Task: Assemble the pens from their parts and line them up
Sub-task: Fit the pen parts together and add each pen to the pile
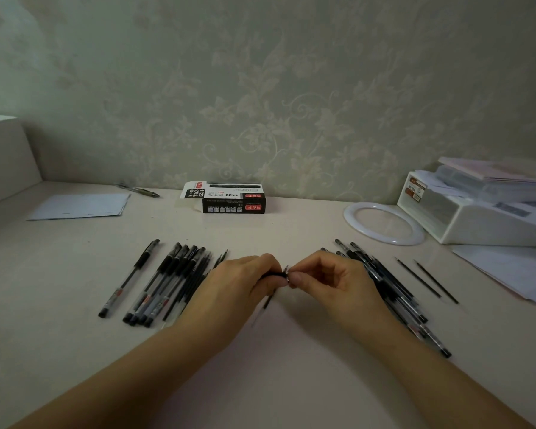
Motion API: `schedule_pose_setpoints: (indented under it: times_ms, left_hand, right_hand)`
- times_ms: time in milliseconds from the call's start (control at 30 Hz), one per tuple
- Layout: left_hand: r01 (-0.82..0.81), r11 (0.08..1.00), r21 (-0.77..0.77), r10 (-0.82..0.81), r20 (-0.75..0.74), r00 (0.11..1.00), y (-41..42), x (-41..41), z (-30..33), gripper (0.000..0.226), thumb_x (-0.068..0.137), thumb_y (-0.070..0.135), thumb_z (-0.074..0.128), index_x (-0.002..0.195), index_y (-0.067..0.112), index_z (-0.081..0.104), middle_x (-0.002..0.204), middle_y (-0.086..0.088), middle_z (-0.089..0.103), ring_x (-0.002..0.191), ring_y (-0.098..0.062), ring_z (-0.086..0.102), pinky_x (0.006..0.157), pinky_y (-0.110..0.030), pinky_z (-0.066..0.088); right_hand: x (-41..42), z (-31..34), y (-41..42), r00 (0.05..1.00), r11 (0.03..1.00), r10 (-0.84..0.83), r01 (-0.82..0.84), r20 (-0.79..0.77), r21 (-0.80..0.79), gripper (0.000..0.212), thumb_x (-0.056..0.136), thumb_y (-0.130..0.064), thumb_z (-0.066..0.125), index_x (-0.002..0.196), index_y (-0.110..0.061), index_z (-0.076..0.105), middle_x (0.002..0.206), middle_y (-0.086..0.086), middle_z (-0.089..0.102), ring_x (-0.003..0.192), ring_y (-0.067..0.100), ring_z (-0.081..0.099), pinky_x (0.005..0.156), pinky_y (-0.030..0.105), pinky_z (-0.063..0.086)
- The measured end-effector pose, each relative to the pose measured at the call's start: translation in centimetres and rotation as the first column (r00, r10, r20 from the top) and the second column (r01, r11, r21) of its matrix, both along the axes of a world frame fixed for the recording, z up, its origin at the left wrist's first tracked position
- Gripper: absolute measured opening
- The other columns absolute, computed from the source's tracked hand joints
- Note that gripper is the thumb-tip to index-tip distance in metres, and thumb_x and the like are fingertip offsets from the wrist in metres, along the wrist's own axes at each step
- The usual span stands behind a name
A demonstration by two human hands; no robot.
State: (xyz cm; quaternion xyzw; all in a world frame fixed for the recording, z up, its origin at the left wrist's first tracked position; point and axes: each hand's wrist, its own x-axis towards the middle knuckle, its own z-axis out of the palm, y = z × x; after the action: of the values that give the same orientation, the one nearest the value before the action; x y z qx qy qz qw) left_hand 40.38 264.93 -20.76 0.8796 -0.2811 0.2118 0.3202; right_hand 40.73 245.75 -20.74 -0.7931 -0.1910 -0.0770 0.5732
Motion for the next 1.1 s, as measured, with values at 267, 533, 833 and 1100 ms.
schedule_pose_setpoints:
  times_ms: [267,533,833,1100]
  left_hand:
    - [-0.016,1.000,0.018,0.017,-0.049,0.999,-0.21,-0.34,0.26,0.022,0.094,0.035,0.051,0.097,0.017,0.062,0.086,0.008,0.063,0.077,-0.012,0.058,0.069,-0.038,0.047]
    - [-0.039,0.999,0.031,0.041,-0.050,0.998,-0.08,-0.31,0.16,0.020,0.095,0.035,0.051,0.097,0.018,0.061,0.086,0.007,0.063,0.077,-0.013,0.058,0.068,-0.040,0.047]
    - [-0.038,0.999,0.031,0.040,-0.054,0.998,-0.21,-0.41,0.12,0.022,0.096,0.038,0.047,0.095,0.020,0.060,0.083,0.008,0.062,0.073,-0.013,0.056,0.066,-0.040,0.047]
    - [-0.047,0.998,0.048,0.050,-0.062,0.997,-0.35,-0.61,0.21,0.020,0.097,0.038,0.045,0.098,0.022,0.058,0.084,0.012,0.060,0.073,-0.010,0.055,0.066,-0.038,0.047]
  right_hand:
    - [-0.16,0.08,0.16,1.000,0.999,-0.021,0.020,-0.018,-0.039,0.021,0.081,-0.049,0.066,0.094,-0.033,0.072,0.092,-0.010,0.073,0.085,0.010,0.067,0.082,0.031,0.054]
    - [0.04,-0.23,-0.01,1.000,0.998,-0.011,0.011,0.002,-0.069,0.014,0.087,-0.025,0.072,0.097,-0.035,0.071,0.097,-0.015,0.072,0.084,0.008,0.065,0.073,0.018,0.051]
    - [-0.01,-0.19,0.04,0.999,0.998,-0.033,0.033,-0.009,-0.052,0.017,0.086,-0.022,0.074,0.099,-0.032,0.069,0.097,-0.013,0.072,0.082,0.009,0.064,0.069,0.016,0.050]
    - [-0.06,0.10,0.14,0.999,0.998,-0.044,0.043,-0.019,-0.036,0.003,0.087,-0.020,0.072,0.085,-0.021,0.073,0.080,-0.006,0.074,0.080,0.015,0.069,0.078,0.036,0.052]
